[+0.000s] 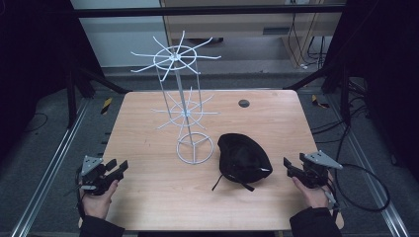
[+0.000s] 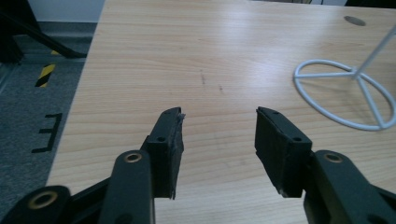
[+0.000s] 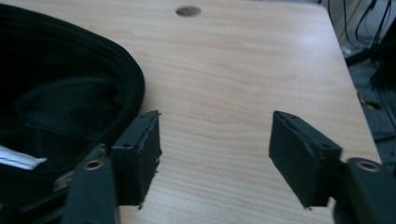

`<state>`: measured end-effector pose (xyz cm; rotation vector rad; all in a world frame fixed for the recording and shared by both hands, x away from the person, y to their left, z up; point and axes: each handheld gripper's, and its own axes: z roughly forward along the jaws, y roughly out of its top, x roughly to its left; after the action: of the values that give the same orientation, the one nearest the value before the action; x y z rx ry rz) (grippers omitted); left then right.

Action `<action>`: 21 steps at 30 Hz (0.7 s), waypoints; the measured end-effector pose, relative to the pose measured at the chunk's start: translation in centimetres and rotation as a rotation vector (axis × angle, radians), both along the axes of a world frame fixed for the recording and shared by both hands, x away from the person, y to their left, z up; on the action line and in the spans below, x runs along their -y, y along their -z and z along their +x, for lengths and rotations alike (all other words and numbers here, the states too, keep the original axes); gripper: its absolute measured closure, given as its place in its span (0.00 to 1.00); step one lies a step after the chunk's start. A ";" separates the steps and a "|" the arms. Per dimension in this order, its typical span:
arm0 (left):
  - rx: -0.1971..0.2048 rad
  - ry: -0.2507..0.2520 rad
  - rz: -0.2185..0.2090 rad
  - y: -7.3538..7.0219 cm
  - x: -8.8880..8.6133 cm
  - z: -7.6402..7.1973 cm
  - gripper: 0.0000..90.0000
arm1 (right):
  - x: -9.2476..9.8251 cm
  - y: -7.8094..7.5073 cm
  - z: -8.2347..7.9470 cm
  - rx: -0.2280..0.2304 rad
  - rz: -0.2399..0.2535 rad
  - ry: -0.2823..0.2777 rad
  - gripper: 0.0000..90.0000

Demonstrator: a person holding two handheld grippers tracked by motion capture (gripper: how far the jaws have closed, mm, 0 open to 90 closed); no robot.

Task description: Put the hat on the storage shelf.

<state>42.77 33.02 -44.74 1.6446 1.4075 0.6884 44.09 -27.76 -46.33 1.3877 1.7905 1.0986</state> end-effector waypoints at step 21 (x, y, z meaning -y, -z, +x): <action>0.010 0.170 0.028 -1.8 7.7 0.1 0.55 | -1.7 -4.2 0.9 -0.029 0.062 -0.159 0.66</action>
<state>42.91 25.30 -42.99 1.7564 1.2392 0.6200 45.01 -26.07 -42.14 1.3210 1.9304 1.2312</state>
